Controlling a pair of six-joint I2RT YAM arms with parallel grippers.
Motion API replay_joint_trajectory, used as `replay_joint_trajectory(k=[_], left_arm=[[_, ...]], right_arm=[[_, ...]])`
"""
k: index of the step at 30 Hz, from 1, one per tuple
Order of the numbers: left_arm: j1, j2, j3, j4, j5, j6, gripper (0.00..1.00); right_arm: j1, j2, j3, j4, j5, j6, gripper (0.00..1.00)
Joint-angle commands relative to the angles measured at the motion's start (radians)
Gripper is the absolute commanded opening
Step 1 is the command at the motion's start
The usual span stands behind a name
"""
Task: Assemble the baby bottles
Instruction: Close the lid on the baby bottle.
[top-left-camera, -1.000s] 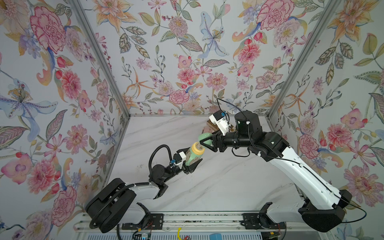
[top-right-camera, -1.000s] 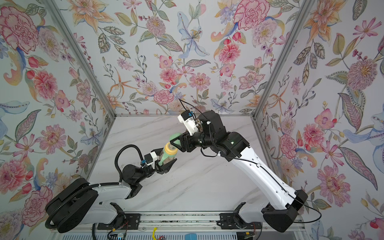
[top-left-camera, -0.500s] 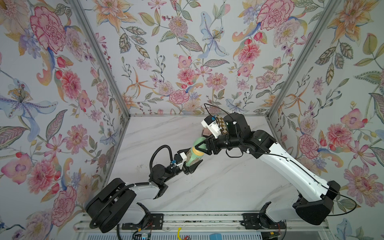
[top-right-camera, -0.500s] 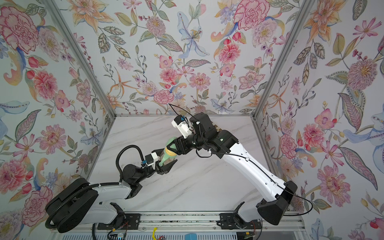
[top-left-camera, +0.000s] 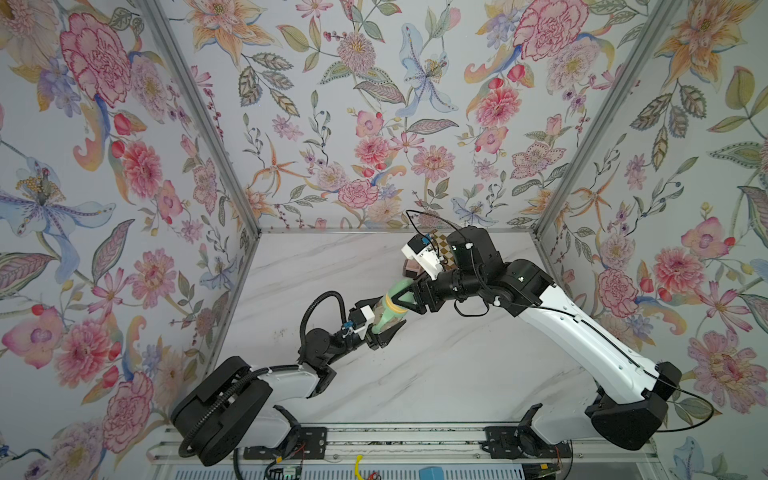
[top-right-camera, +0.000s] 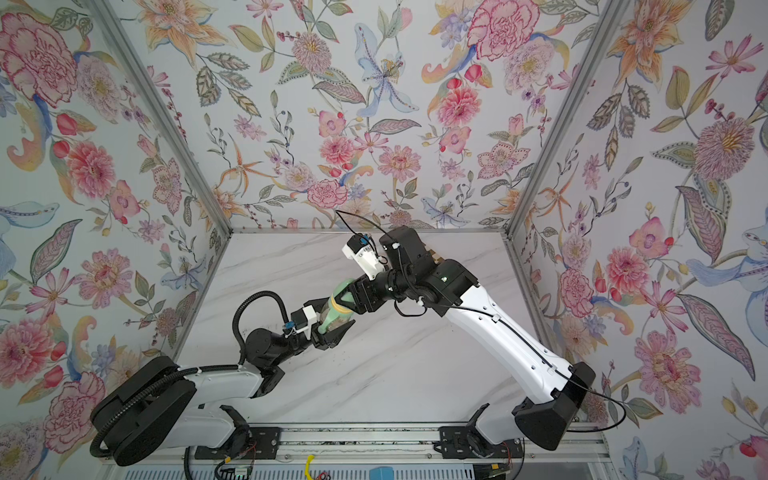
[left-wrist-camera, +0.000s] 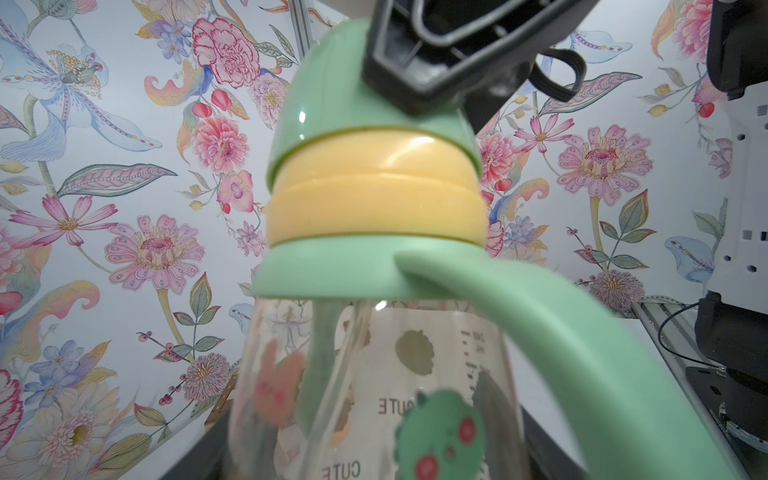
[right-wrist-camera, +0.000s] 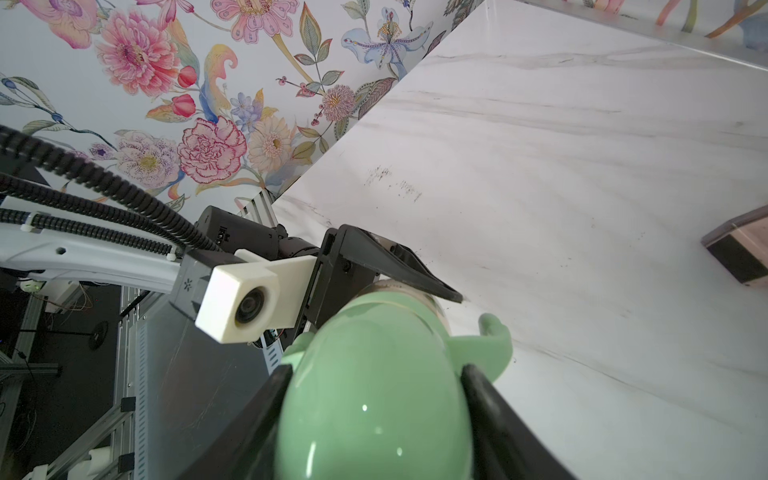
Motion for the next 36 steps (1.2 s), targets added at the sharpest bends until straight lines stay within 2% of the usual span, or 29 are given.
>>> replay_joint_trajectory(k=[1, 11, 19, 24, 31, 36], left_arm=[[-0.006, -0.008, 0.052, 0.056, 0.008, 0.004, 0.00], [-0.008, -0.036, 0.104, -0.092, 0.020, 0.027, 0.00], [0.007, -0.012, 0.104, 0.014, -0.008, -0.043, 0.00], [0.007, -0.009, 0.111, 0.057, -0.010, -0.056, 0.00], [-0.010, -0.006, 0.083, 0.111, 0.024, -0.026, 0.00], [-0.026, -0.011, 0.083, 0.083, 0.008, 0.001, 0.00]], right_arm=[[0.025, 0.008, -0.023, -0.039, -0.055, -0.021, 0.63], [0.051, 0.023, -0.044, -0.069, 0.001, -0.054, 0.60], [0.083, 0.018, -0.109, -0.055, 0.052, -0.059, 0.60], [0.089, 0.021, -0.166, 0.000, 0.025, -0.030, 0.60], [0.058, 0.040, -0.093, 0.030, 0.000, 0.055, 0.78], [0.060, 0.072, -0.024, 0.055, -0.010, 0.121, 0.78]])
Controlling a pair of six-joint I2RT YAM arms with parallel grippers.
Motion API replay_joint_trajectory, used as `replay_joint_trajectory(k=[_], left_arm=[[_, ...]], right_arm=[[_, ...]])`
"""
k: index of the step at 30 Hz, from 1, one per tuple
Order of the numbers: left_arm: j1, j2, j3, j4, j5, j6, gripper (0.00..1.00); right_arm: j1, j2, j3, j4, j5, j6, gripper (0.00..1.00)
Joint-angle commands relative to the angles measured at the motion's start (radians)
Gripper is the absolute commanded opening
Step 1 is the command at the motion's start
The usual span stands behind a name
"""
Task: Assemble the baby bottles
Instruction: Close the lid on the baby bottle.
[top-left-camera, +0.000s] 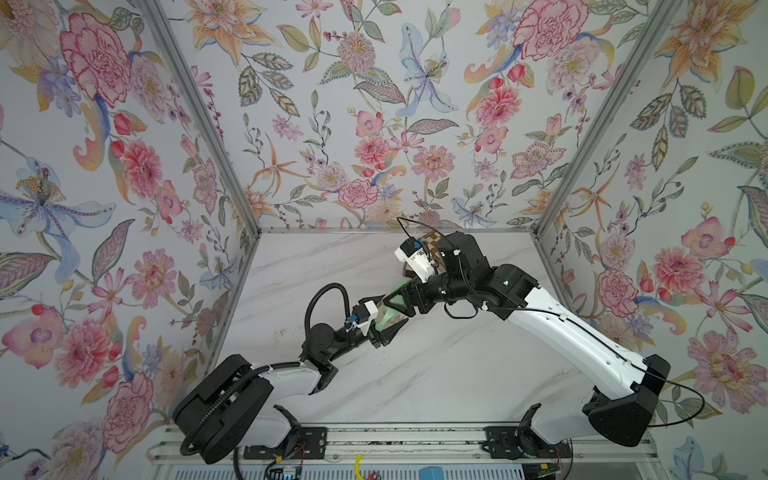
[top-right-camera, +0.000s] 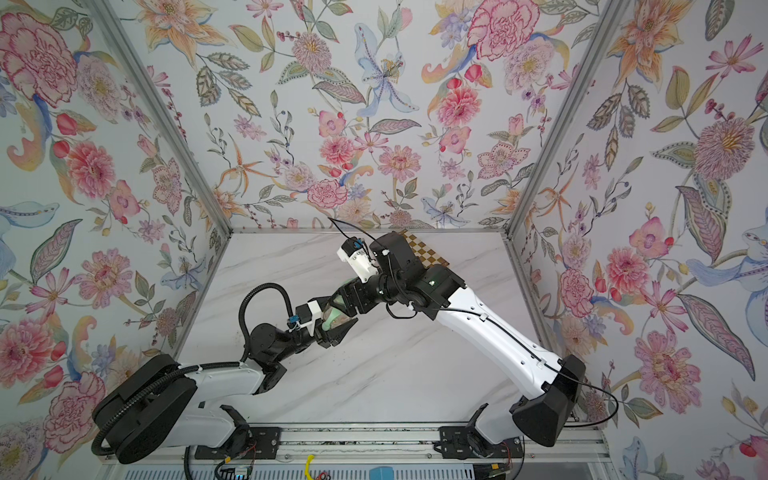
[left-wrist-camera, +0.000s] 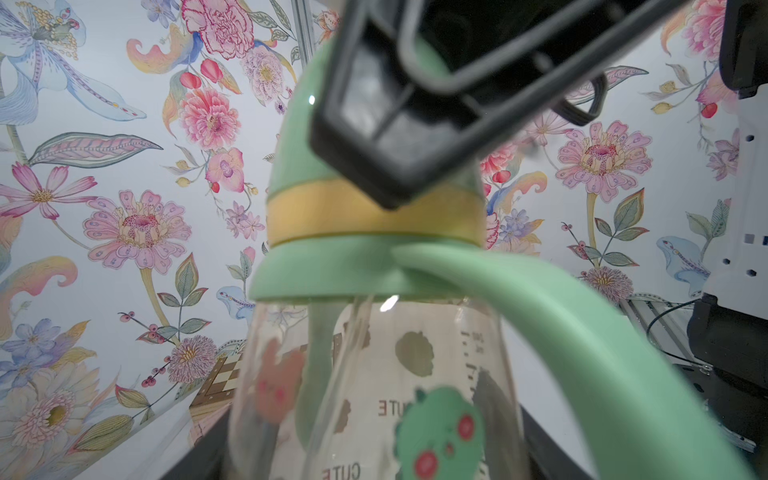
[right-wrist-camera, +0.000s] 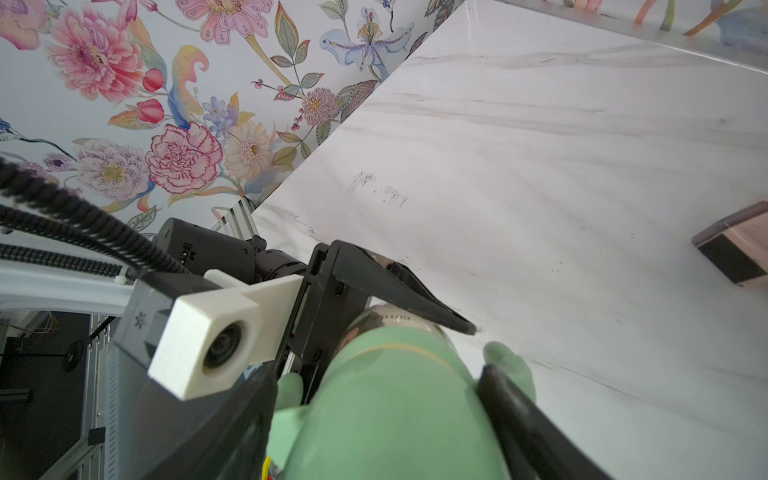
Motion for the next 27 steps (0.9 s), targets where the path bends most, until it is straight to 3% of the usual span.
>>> replay_joint_trajectory(k=[1, 7, 16, 20, 27], left_arm=[[-0.028, -0.026, 0.041, 0.142, -0.024, 0.040, 0.00], [-0.043, -0.054, 0.027, 0.101, -0.193, 0.110, 0.00], [-0.071, -0.076, 0.009, 0.066, -0.427, 0.250, 0.00], [-0.070, -0.072, 0.002, 0.073, -0.393, 0.240, 0.00], [-0.059, -0.049, 0.007, 0.100, -0.201, 0.139, 0.00]], right_arm=[[0.023, 0.044, 0.027, -0.045, -0.083, 0.077, 0.76], [0.033, 0.072, 0.032, -0.136, -0.036, 0.135, 0.74], [0.031, 0.079, 0.069, -0.248, 0.050, 0.245, 0.79], [0.032, 0.064, 0.072, -0.251, -0.007, 0.224, 0.81], [0.006, 0.018, 0.056, -0.251, -0.119, 0.076, 0.82]])
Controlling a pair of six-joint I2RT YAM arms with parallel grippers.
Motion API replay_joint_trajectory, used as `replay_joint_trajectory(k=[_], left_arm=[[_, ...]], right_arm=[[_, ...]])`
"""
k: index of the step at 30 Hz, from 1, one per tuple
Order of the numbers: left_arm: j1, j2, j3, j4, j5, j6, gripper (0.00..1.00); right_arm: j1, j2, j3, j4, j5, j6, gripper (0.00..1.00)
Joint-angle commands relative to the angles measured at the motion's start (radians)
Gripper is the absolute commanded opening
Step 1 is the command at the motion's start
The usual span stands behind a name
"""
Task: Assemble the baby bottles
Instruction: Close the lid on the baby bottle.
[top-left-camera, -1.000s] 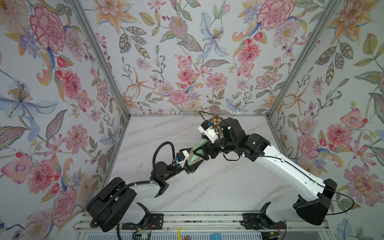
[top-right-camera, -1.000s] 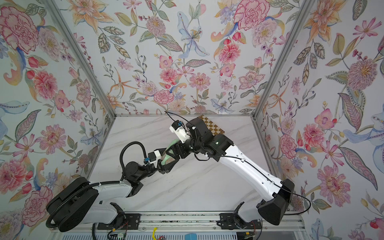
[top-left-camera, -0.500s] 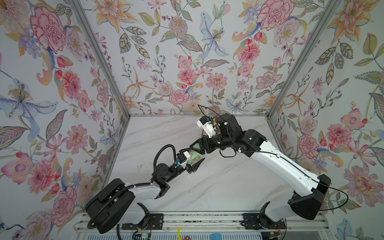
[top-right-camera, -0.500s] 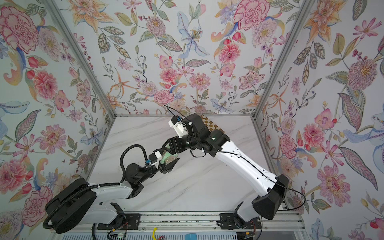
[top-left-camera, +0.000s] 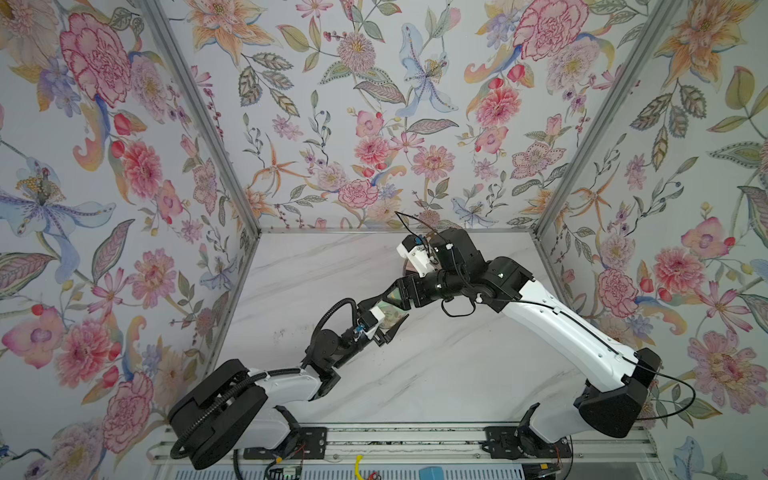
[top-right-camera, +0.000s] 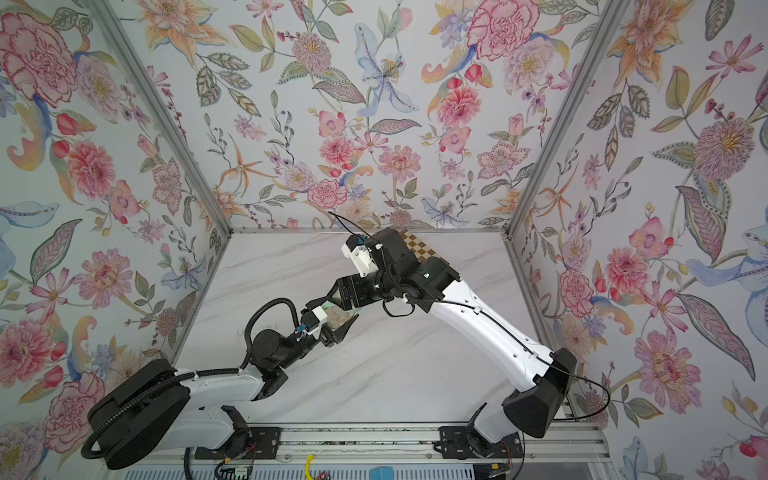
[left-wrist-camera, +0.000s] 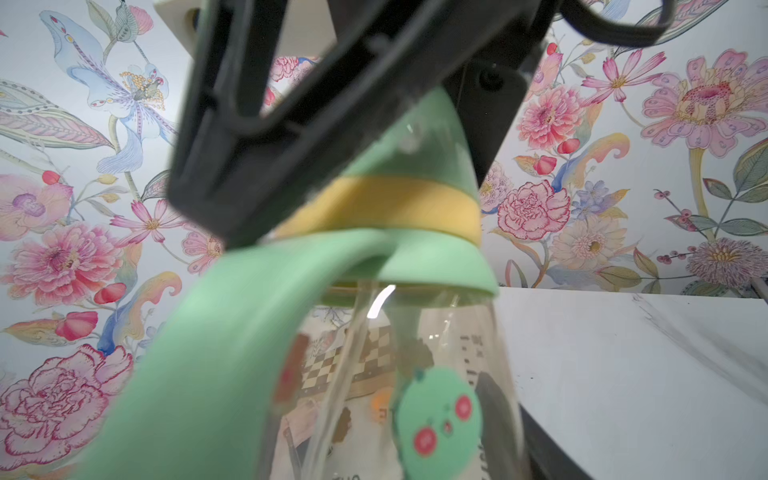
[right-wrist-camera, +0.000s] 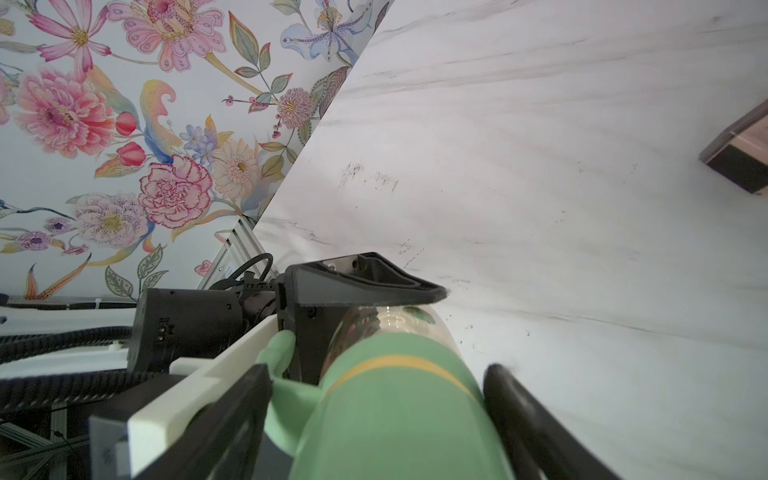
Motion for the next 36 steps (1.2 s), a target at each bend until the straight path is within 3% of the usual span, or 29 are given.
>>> replay_joint_trajectory(k=[1, 9, 12, 22, 28, 33, 34, 36], left_arm=[[0.024, -0.008, 0.024, 0.145, 0.063, -0.075, 0.00], [0.049, 0.024, 0.065, 0.160, 0.264, -0.213, 0.00], [0.048, 0.045, 0.076, 0.189, 0.296, -0.245, 0.00], [0.036, 0.082, 0.095, 0.213, 0.356, -0.293, 0.00], [0.037, 0.091, 0.111, 0.215, 0.363, -0.305, 0.00], [0.043, 0.103, 0.121, 0.239, 0.365, -0.309, 0.01], [0.044, 0.105, 0.118, 0.252, 0.350, -0.316, 0.07], [0.053, 0.119, 0.111, 0.290, 0.319, -0.340, 0.38]], right_arm=[[0.009, -0.030, -0.027, -0.132, -0.176, -0.100, 0.82], [-0.078, -0.100, -0.079, -0.148, -0.250, -0.349, 0.86], [-0.085, -0.089, -0.060, -0.151, -0.206, -0.432, 0.86], [-0.081, -0.013, 0.030, -0.135, -0.264, -0.539, 0.86], [-0.052, -0.016, -0.048, -0.138, -0.287, -0.578, 0.73], [-0.039, -0.047, -0.061, -0.137, -0.245, -0.560, 0.47], [-0.041, -0.054, -0.062, -0.136, -0.245, -0.559, 0.44], [-0.033, -0.074, -0.064, -0.122, -0.218, -0.545, 0.35]])
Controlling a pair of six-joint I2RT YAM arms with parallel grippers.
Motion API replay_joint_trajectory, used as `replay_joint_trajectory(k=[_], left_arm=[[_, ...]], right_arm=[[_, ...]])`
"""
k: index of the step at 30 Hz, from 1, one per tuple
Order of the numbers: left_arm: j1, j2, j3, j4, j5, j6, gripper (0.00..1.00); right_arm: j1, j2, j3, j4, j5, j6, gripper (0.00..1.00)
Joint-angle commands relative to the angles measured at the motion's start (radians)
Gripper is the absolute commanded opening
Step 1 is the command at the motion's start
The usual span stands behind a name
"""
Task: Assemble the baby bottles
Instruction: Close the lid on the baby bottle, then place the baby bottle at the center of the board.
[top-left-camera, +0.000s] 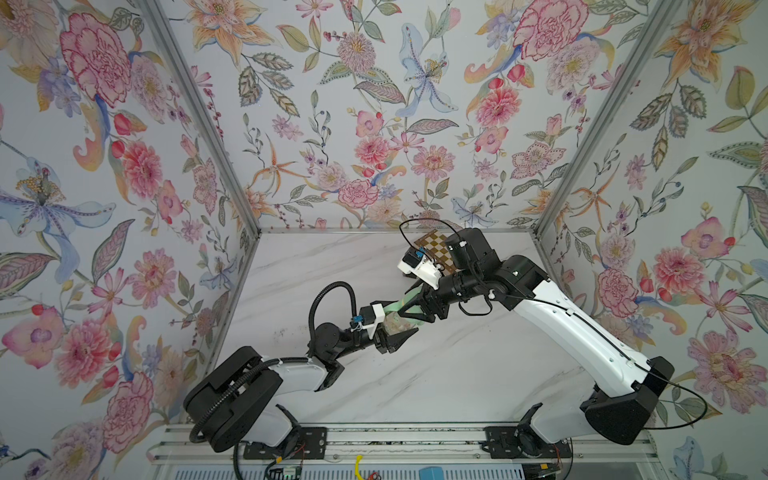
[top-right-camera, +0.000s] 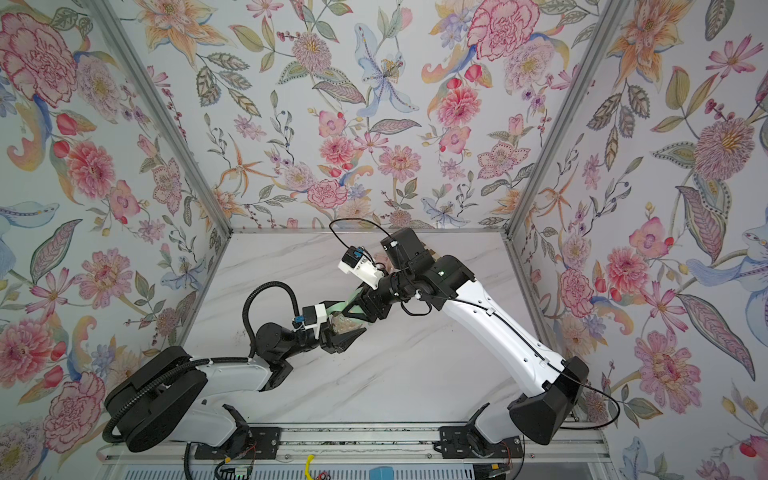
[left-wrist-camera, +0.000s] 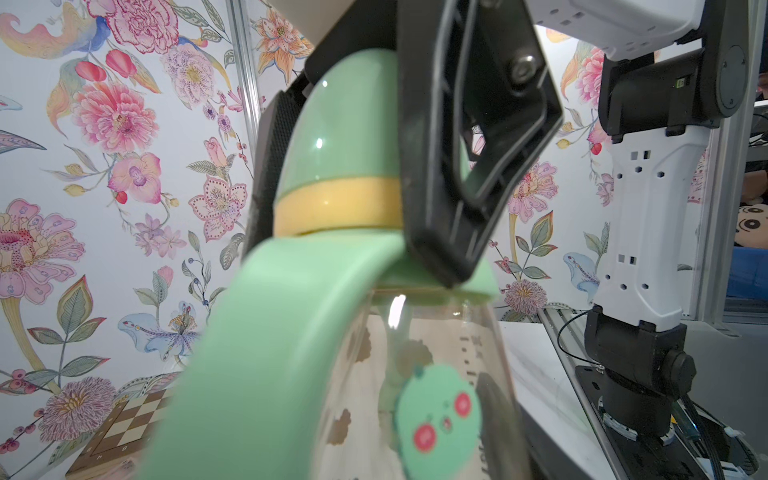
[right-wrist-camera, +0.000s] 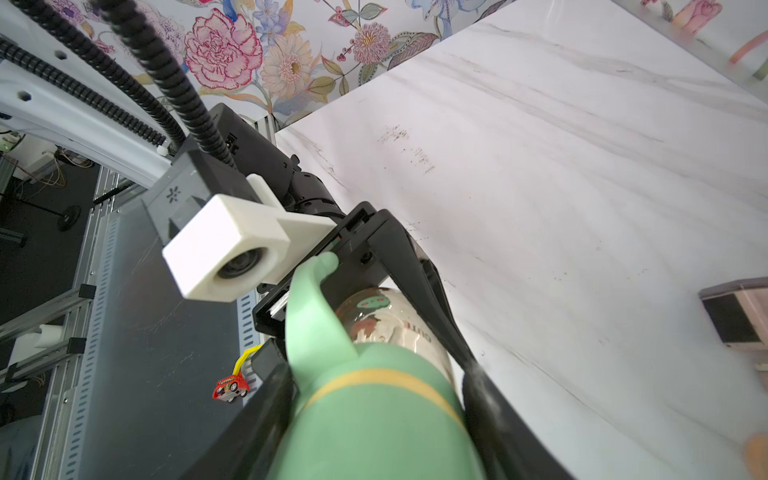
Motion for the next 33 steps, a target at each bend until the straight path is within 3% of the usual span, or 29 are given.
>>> replay_joint_trajectory(k=[1, 6, 7, 16, 24, 33], left_arm=[[0.014, 0.017, 0.051, 0.192, -0.045, -0.043, 0.43], [0.014, 0.084, 0.033, 0.249, -0.080, -0.057, 0.68], [0.016, 0.104, 0.029, 0.258, -0.080, -0.060, 0.98], [0.014, 0.272, -0.032, 0.308, -0.160, -0.049, 1.00], [0.012, 0.371, -0.111, 0.308, -0.248, -0.004, 1.00], [0.015, 0.326, -0.251, 0.307, -0.395, 0.029, 1.00]], right_arm=[[0.038, -0.029, -0.029, -0.032, 0.007, 0.024, 0.29], [0.044, -0.051, -0.042, -0.021, 0.124, 0.084, 0.18], [0.045, -0.057, -0.051, -0.016, 0.174, 0.102, 0.18], [0.039, -0.102, -0.260, 0.146, 0.286, 0.231, 0.20], [0.019, -0.040, -0.354, 0.207, 0.414, 0.327, 0.20], [0.023, 0.101, -0.402, 0.241, 0.525, 0.393, 0.22]])
